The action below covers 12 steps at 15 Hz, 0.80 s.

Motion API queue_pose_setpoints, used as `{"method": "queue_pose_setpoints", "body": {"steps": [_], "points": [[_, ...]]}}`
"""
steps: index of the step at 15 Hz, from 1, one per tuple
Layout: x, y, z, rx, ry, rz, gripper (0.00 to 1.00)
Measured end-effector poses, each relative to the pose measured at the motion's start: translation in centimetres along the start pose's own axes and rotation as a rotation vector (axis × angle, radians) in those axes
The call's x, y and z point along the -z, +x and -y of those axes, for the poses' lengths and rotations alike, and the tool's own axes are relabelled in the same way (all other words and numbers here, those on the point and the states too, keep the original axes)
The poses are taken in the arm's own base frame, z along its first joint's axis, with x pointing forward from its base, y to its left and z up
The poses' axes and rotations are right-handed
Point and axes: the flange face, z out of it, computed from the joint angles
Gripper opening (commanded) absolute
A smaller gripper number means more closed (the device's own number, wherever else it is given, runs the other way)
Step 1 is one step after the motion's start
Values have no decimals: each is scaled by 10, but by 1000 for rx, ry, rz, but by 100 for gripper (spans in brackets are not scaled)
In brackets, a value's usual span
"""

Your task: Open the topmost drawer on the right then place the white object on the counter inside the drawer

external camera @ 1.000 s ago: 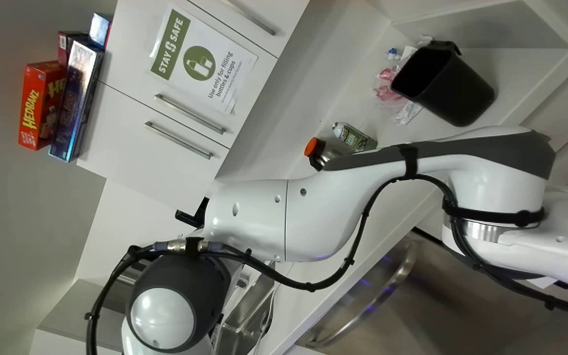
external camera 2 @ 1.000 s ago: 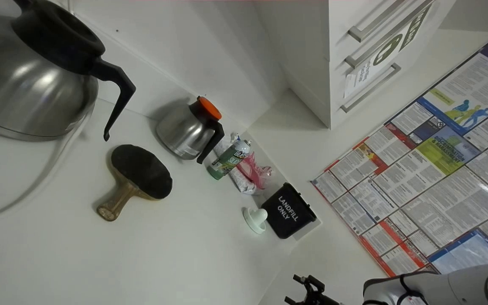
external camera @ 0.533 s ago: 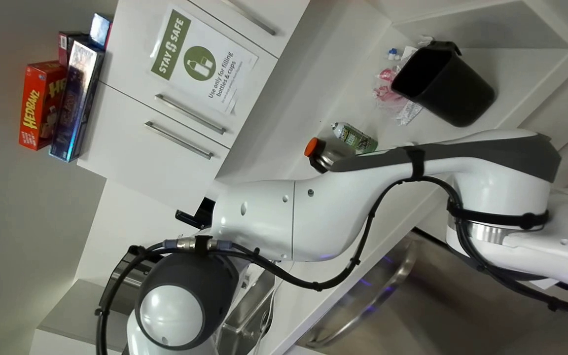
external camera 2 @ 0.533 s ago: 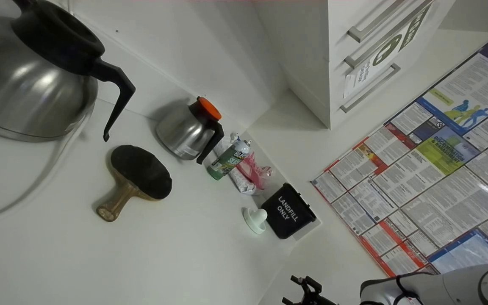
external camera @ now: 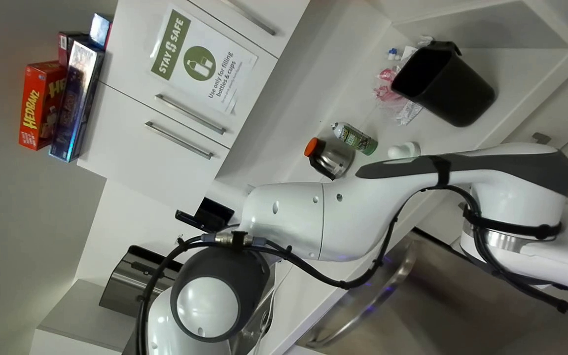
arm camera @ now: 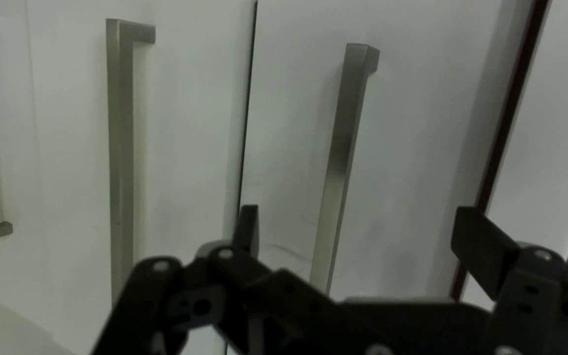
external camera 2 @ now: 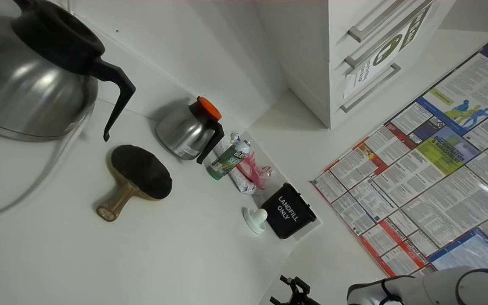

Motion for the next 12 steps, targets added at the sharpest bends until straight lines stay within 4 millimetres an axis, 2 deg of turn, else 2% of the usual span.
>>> {"method": "queue_pose_setpoints", "body": {"steps": [4,12], "points": [[-10,-2,-8,0,86,8,100],[-14,-6,-13,-9,85,11,100]]}}
